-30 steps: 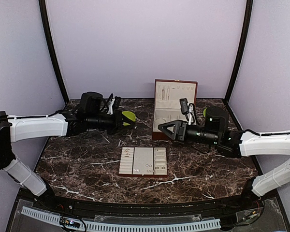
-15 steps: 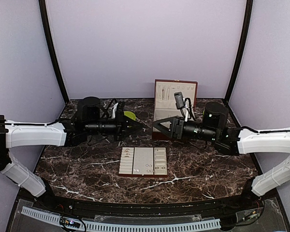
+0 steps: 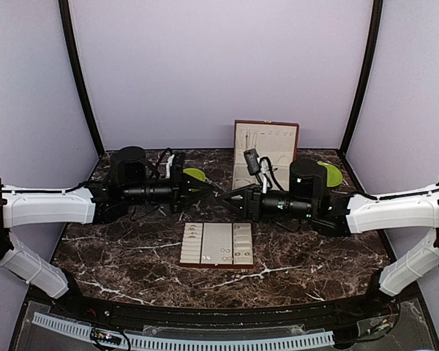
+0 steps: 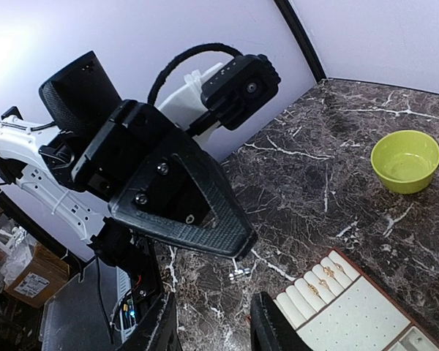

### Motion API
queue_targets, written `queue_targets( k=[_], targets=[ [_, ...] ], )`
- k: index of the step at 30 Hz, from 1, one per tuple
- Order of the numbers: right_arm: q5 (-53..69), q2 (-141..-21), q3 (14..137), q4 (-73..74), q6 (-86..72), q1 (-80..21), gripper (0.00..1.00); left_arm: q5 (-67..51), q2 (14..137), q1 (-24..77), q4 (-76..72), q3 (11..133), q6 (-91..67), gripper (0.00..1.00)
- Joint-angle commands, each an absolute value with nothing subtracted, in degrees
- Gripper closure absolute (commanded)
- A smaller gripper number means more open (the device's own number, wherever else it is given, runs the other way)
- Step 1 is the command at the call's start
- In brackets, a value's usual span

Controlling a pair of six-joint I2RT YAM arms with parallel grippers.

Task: Organize the mixed jewelry
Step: Pass from the left arm to the right

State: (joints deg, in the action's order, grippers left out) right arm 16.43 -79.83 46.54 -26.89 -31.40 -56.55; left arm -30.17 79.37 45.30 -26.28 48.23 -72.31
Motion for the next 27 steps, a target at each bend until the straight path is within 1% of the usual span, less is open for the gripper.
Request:
queue_targets(
  k=[1, 6, 12, 17, 27],
  targets=[
    [15.19, -80.78, 48.42, -29.19, -30.13, -57.04, 0.65, -30.30, 76.76, 45.80, -27.89, 47.46, -72.36, 1.00],
    [15.15, -81.40, 48.69, -30.02, -29.52, -57.13, 0.59, -30.22, 76.46, 46.03, -27.79, 47.37, -72.42, 1.00],
    [14.40, -82.22, 49.26, -30.23, -28.59, -57.13, 0.59, -30.27, 76.47, 46.36, -28.03, 47.37, -72.47, 1.00],
    [14.57, -83.20, 50.18, -30.25, -27.91, -57.13, 0.63, -30.24, 76.72, 46.55, -28.33, 47.41, -72.60, 1.00],
    [14.40, -83.57, 49.88, -31.00, -27.92, -57.16, 0.74, -30.15, 77.02, 46.75, -28.58, 47.29, -72.77, 1.00]
  ],
)
